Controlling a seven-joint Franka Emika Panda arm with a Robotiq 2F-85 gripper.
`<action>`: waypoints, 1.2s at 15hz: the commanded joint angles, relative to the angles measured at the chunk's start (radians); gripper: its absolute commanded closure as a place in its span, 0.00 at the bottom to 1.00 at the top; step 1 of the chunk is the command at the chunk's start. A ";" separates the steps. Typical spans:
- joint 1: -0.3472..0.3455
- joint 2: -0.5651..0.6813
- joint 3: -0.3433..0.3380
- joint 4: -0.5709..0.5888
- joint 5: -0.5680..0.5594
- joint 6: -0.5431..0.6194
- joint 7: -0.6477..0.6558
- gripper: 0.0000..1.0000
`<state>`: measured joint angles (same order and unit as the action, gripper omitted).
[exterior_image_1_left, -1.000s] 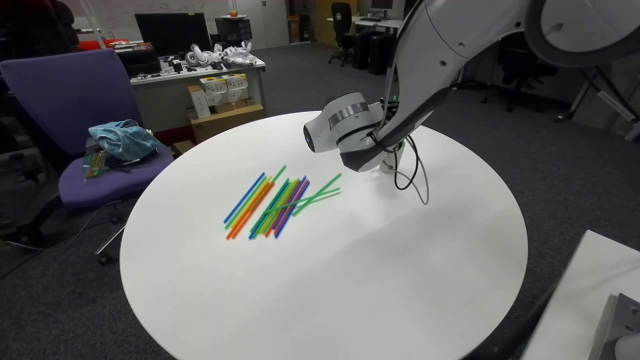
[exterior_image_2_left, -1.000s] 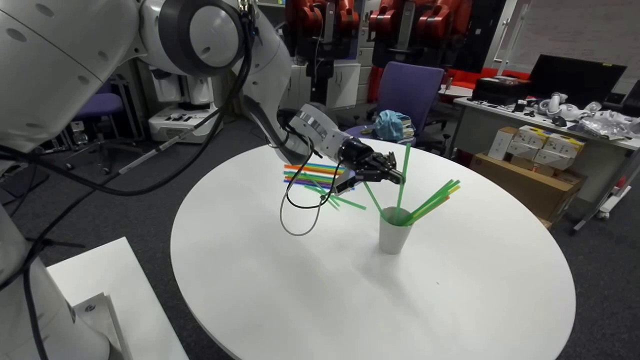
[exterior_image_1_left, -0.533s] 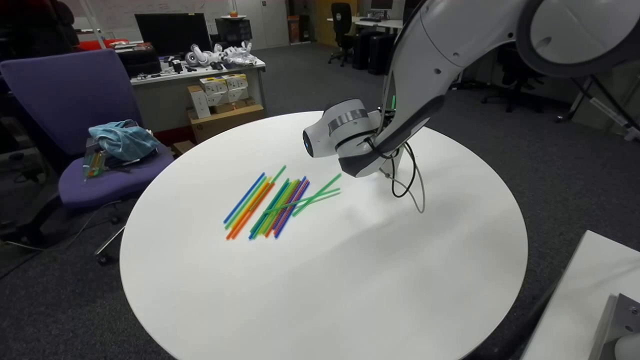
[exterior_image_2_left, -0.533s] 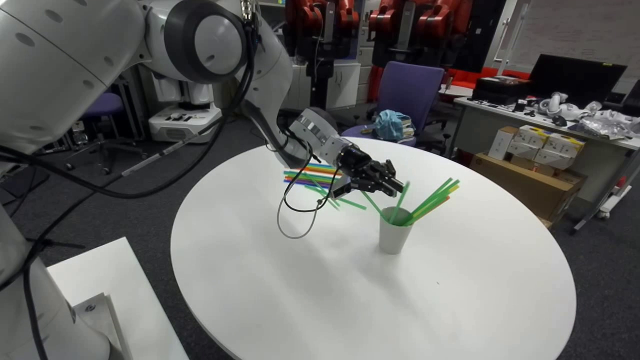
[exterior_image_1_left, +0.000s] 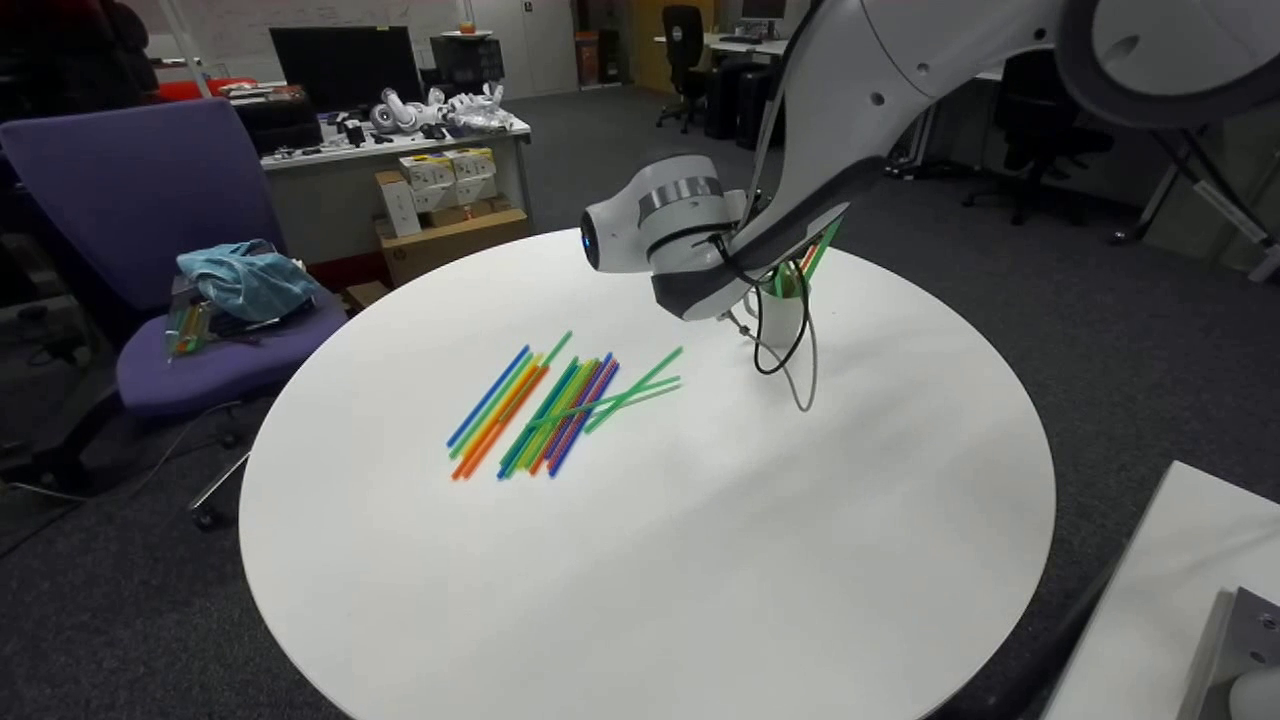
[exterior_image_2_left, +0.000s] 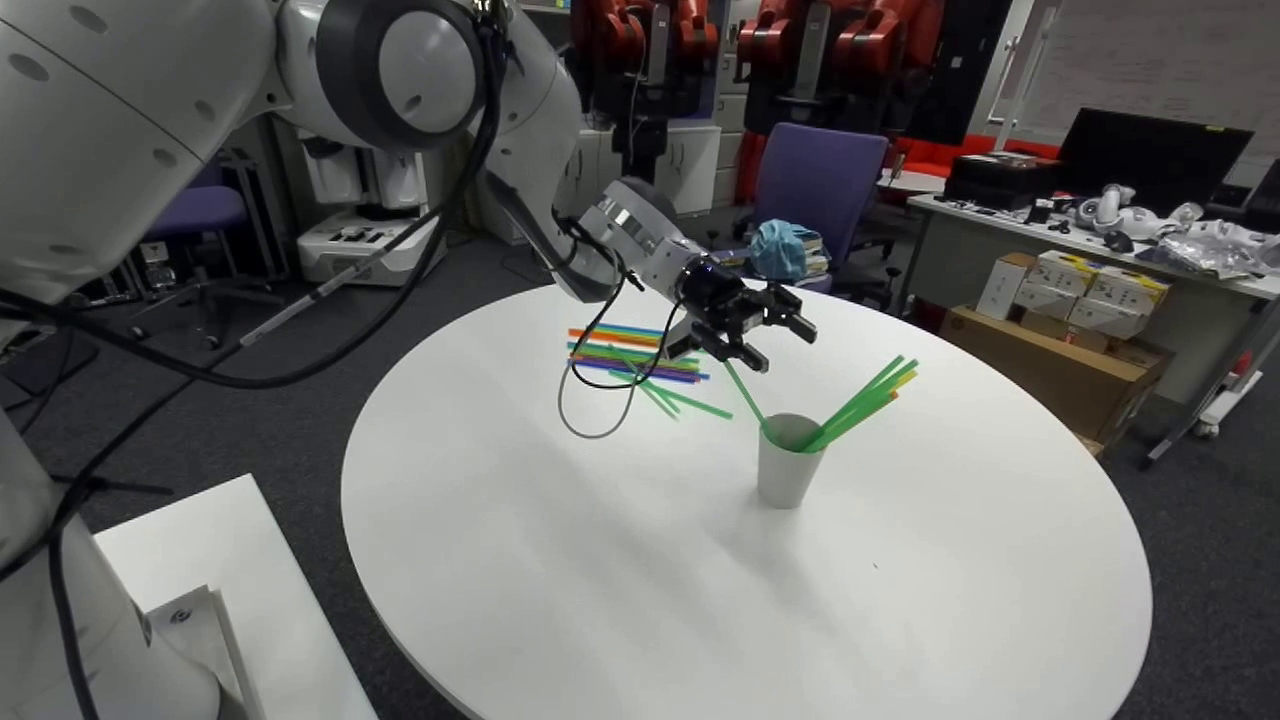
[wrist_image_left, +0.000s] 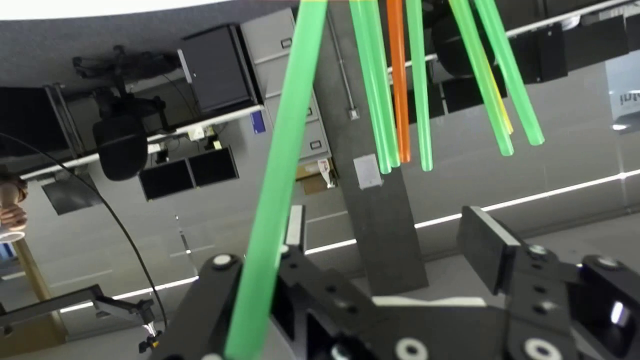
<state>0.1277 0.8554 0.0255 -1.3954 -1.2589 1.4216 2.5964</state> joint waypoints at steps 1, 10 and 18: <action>-0.023 -0.086 0.044 -0.011 0.119 0.077 -0.074 0.00; -0.039 -0.106 0.043 0.007 0.412 0.419 -0.266 0.00; -0.074 -0.119 0.021 -0.017 0.803 0.644 -0.621 0.00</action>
<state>0.0748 0.7712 0.0524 -1.3795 -0.5909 2.0121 2.1214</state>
